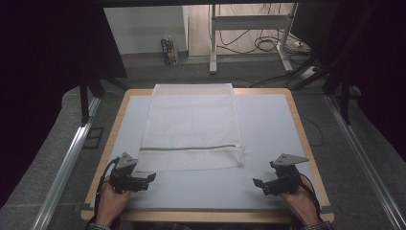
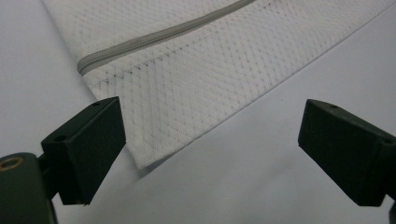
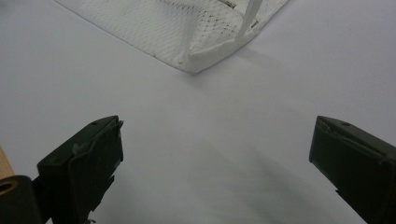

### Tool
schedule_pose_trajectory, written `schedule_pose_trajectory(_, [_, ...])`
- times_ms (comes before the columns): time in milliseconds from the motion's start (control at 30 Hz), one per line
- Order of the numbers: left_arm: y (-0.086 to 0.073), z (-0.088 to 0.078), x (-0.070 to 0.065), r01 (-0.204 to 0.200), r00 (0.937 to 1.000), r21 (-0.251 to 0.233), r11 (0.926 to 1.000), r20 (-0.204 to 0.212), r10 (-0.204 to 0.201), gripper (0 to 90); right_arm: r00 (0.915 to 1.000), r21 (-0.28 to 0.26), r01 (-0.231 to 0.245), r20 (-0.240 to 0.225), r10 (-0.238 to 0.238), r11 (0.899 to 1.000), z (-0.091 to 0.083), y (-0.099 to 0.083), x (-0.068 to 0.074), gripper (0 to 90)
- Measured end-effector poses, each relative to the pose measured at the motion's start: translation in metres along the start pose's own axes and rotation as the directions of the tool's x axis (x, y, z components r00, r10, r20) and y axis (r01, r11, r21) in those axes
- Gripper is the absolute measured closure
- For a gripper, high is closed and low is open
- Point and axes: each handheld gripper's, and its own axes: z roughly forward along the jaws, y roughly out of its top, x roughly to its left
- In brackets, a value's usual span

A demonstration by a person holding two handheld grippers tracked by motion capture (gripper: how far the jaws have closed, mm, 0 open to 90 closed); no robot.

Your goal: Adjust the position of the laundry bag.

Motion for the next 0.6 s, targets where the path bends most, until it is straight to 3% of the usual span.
schedule_pose_trajectory(200, [0.0,0.0,0.004,0.018,0.9998,-0.049,0.9986,-0.012,-0.019,7.1,1.0,-0.002,0.004,0.001,-0.004,1.0,0.003,0.002,-0.001,2.7])
schedule_pose_trajectory(300, [0.002,0.001,0.005,0.02,0.9997,-0.031,0.9993,-0.014,-0.021,7.4,0.9998,-0.005,0.017,0.002,-0.017,1.0,0.005,0.004,-0.001,2.8])
schedule_pose_trajectory(400, [0.007,0.008,0.006,0.01,0.9999,0.017,0.9998,0.007,-0.01,8.2,0.9995,0.002,0.033,-0.001,-0.033,0.999,0.01,0.005,-0.001,3.3])
schedule_pose_trajectory(600, [0.012,0.014,0.004,-0.019,0.9997,0.025,0.9995,-0.015,0.019,7.5,0.999,-0.012,0.044,-0.001,-0.044,0.999,0.014,0.011,-0.002,4.1])
